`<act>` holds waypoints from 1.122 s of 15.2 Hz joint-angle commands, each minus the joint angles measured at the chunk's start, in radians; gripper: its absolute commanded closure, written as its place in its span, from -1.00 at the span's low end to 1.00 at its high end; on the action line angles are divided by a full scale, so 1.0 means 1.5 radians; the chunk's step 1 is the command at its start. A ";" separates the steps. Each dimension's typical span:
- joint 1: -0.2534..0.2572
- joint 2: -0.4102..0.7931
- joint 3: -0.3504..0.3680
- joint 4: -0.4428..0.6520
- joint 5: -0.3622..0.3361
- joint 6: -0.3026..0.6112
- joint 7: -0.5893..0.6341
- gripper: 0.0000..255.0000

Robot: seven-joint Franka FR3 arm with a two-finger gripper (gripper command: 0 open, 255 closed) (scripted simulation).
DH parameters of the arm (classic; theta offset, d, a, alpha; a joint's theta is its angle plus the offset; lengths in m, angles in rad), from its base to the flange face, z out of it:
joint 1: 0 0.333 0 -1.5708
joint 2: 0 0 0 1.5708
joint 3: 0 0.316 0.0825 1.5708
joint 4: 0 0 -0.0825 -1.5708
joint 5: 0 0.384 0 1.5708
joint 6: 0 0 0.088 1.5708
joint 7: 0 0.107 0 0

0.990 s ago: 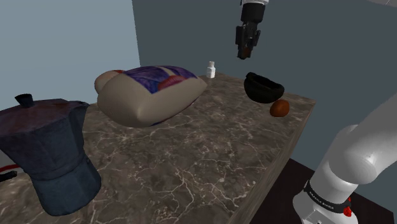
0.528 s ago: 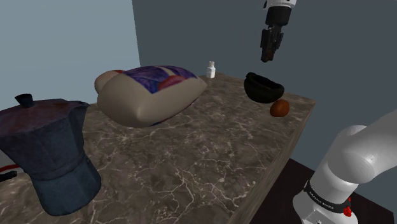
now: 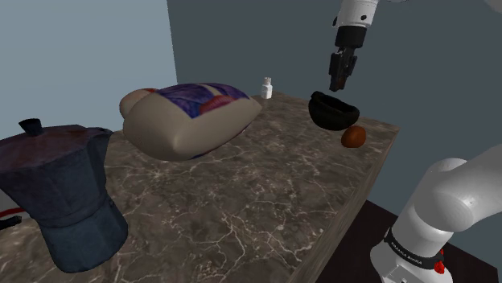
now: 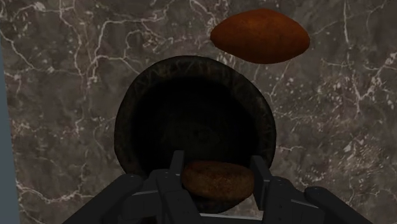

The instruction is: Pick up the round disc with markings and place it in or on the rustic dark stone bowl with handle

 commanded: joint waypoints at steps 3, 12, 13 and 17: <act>-0.001 -0.013 0.000 -0.050 -0.001 0.036 -0.002 1.00; -0.001 -0.016 0.000 -0.059 -0.001 0.043 -0.003 -1.00; -0.001 -0.016 0.000 -0.059 -0.001 0.043 -0.003 -1.00; -0.001 -0.016 0.000 -0.059 -0.001 0.043 -0.003 -1.00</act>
